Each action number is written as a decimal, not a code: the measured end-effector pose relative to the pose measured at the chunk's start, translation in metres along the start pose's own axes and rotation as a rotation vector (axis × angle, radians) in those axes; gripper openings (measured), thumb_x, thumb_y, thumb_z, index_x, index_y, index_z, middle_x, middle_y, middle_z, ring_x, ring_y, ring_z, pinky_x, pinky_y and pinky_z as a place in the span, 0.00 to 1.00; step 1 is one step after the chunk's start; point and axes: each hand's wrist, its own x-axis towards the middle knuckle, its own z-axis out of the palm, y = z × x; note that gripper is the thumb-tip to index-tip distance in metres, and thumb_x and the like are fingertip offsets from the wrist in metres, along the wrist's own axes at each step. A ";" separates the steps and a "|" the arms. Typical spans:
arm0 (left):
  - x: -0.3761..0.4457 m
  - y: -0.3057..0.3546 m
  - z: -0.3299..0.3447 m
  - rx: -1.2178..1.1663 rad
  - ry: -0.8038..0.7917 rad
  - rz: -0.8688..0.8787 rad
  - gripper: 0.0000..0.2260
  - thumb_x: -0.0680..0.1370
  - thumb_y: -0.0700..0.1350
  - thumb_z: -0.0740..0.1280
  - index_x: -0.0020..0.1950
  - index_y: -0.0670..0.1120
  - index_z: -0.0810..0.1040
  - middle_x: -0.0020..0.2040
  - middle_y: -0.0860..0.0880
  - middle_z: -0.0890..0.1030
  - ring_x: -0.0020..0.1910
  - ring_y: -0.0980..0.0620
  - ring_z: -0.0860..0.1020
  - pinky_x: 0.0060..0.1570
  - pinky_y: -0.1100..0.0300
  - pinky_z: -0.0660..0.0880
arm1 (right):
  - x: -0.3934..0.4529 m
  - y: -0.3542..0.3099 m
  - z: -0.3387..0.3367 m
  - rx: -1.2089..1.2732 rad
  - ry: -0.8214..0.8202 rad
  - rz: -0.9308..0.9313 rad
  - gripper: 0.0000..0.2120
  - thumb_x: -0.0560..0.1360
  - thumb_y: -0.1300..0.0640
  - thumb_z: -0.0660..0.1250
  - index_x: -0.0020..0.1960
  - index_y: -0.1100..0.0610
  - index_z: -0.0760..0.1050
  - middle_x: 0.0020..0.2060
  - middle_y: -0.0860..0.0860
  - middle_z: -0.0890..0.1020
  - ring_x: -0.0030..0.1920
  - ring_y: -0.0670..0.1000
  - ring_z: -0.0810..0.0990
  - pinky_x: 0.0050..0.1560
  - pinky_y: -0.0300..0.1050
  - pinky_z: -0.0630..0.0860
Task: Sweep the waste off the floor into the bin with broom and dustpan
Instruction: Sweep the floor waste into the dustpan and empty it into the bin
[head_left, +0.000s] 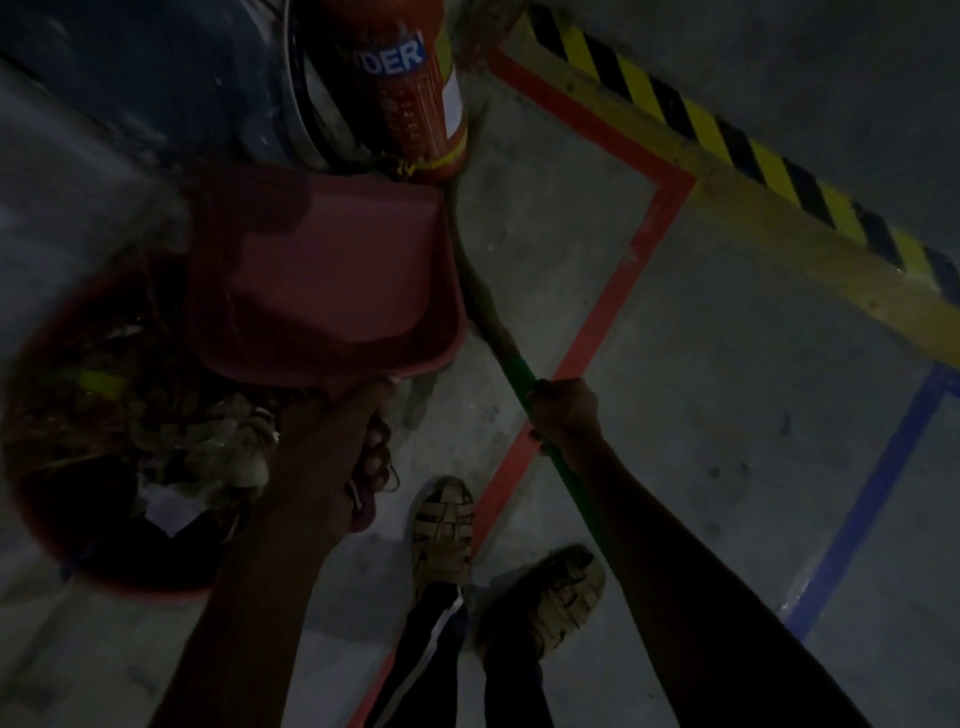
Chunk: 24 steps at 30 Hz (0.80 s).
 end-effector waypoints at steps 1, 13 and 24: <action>0.000 -0.001 -0.002 0.034 -0.003 -0.008 0.17 0.80 0.49 0.69 0.35 0.46 0.67 0.21 0.52 0.66 0.14 0.57 0.62 0.16 0.69 0.58 | -0.002 0.006 -0.002 -0.003 0.020 0.026 0.12 0.79 0.59 0.64 0.58 0.63 0.80 0.34 0.59 0.83 0.27 0.55 0.83 0.32 0.58 0.83; -0.005 -0.014 -0.002 0.077 -0.016 -0.026 0.16 0.80 0.49 0.69 0.36 0.47 0.69 0.21 0.54 0.67 0.15 0.58 0.63 0.17 0.70 0.60 | -0.113 0.108 -0.057 -0.030 0.230 -0.114 0.08 0.79 0.56 0.67 0.58 0.51 0.77 0.36 0.60 0.84 0.26 0.55 0.81 0.31 0.53 0.81; -0.009 -0.012 -0.013 0.116 -0.027 0.027 0.21 0.82 0.46 0.65 0.29 0.48 0.68 0.21 0.52 0.63 0.17 0.56 0.60 0.18 0.68 0.58 | 0.005 -0.048 0.016 0.290 -0.130 0.064 0.12 0.79 0.61 0.64 0.56 0.70 0.76 0.41 0.64 0.81 0.27 0.56 0.82 0.24 0.45 0.76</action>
